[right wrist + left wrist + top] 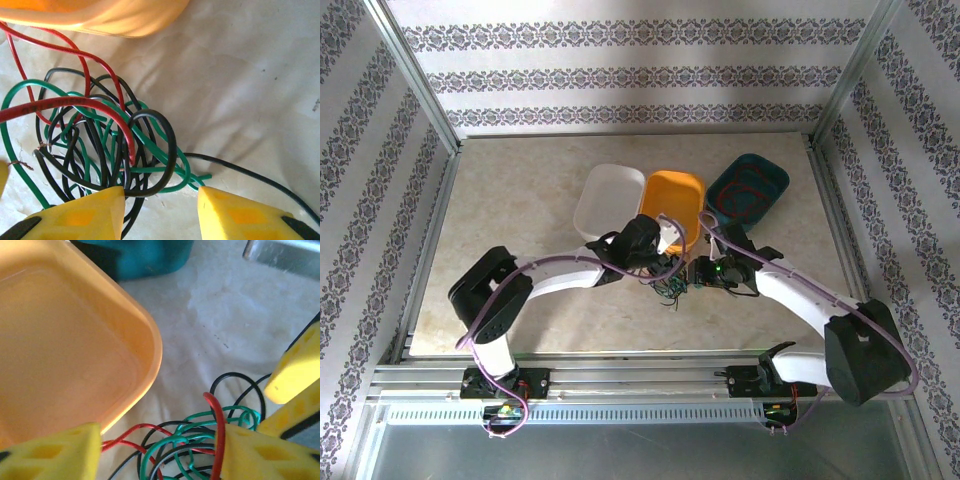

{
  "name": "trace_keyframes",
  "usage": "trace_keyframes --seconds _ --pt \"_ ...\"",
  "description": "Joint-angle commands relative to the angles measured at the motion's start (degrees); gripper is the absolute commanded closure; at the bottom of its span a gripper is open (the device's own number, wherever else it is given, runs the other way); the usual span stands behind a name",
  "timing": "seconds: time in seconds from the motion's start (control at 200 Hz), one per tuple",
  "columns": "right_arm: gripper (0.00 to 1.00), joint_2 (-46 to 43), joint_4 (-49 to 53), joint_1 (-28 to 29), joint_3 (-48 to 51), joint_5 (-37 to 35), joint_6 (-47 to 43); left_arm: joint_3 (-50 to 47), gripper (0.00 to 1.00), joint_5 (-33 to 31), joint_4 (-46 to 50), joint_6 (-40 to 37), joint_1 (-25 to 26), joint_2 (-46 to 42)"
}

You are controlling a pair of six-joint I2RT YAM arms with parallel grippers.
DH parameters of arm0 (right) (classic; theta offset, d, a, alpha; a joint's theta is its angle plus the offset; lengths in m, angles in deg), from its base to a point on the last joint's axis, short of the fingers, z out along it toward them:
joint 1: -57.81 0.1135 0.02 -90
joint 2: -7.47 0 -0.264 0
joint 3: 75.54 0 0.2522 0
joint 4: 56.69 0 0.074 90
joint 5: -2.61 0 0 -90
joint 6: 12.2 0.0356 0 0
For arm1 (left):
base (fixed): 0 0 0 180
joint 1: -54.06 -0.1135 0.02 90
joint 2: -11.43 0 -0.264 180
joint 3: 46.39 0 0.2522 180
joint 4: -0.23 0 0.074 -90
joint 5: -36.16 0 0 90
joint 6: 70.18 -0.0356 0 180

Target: Untangle the cables

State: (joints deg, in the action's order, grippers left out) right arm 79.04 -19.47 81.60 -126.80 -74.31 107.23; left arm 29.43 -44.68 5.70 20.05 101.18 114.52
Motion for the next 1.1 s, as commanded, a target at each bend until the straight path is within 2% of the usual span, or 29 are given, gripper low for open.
trace_keyframes --seconds 0.0,0.095,0.185,0.225,0.5,0.73,0.854,0.959,1.094 --pt "0.58 -1.9 0.0 -0.1 1.3 -0.7 1.1 2.1 0.52 3.5 -0.9 -0.6 -0.8 1.6" --pt "0.58 -2.4 -0.2 -0.3 2.0 -1.0 1.2 3.4 0.77 5.2 -1.1 0.0 -1.1 2.7" --pt "0.58 -2.1 -0.6 -0.4 2.4 -1.2 1.4 4.4 0.95 5.6 -1.7 0.8 -1.1 2.3" --pt "0.58 -1.8 -0.9 -0.5 2.5 -1.1 1.6 4.6 1.0 5.4 -2.3 1.2 -1.1 1.6" --pt "0.59 0.9 -2.2 -1.2 2.7 -0.7 2.1 3.4 1.0 7.8 -4.8 4.3 -1.1 -8.4" --pt "0.6 2.4 -2.9 -2.4 3.6 0.2 3.0 2.1 1.0 6.4 -6.8 5.2 -1.4 -17.1" --pt "0.6 1.1 -3.5 -3.2 4.3 0.3 3.3 2.2 1.0 6.4 -7.1 5.9 -1.9 -19.5" --pt "0.6 -0.3 -3.5 -4.0 4.4 1.3 3.1 2.2 1.0 9.1 -8.1 7.6 -2.8 -20.2" --pt "0.58 -10.0 -5.5 -3.7 3.9 4.0 0.6 3.1 1.0 9.9 -5.1 7.0 -3.0 -19.0"
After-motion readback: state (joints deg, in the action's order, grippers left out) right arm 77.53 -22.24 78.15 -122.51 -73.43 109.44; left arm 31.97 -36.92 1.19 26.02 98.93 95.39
